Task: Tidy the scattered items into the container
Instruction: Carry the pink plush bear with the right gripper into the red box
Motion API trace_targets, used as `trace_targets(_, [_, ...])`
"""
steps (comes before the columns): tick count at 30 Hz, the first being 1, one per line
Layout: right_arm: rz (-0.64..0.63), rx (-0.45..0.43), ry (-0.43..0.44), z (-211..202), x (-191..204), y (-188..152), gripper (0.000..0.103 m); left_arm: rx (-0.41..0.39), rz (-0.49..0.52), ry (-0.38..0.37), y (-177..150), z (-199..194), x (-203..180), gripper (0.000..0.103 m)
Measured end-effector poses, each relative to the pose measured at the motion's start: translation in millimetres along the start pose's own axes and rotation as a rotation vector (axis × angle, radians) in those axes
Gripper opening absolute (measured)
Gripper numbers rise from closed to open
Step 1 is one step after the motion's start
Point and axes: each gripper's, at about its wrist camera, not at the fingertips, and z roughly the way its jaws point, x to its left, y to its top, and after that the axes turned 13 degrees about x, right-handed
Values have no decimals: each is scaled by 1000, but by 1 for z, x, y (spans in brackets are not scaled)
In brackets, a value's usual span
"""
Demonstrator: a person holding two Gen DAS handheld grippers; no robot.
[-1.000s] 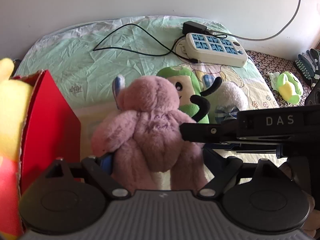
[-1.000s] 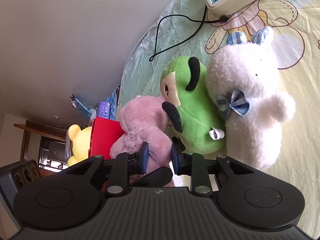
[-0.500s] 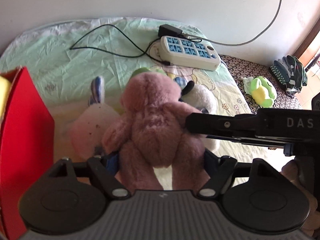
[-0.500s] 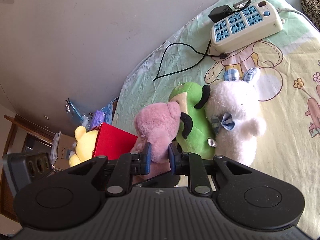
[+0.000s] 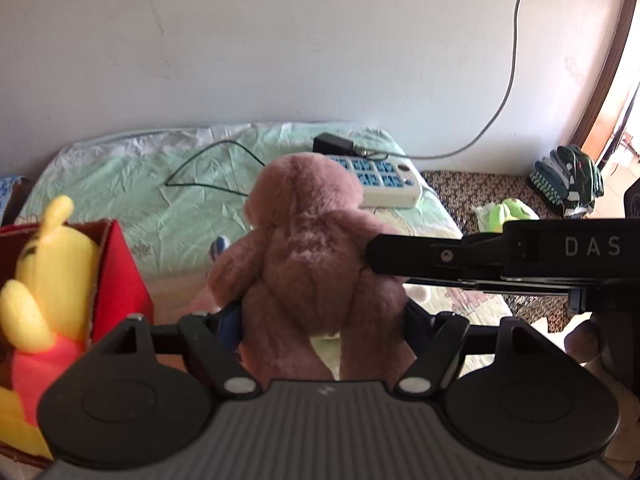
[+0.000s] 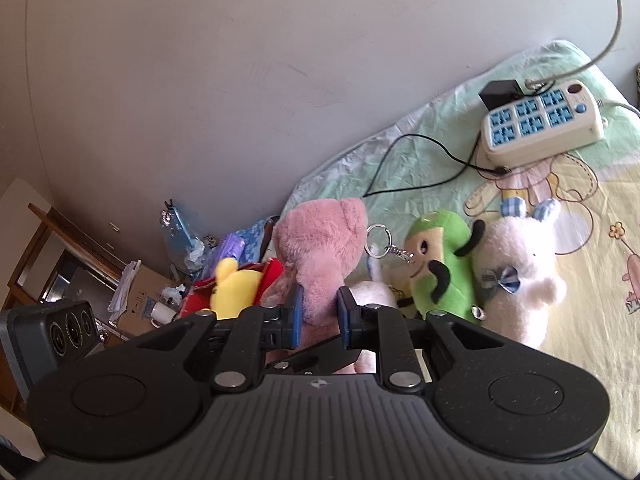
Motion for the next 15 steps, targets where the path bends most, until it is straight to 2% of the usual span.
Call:
trace_targets(8, [-41, -26, 50, -1, 37, -2, 20, -75, -1, 15, -5, -46, 15, 75])
trace_targets(15, [-79, -48, 70, 19, 84, -11, 20, -131, 10, 14, -18, -85, 53, 75])
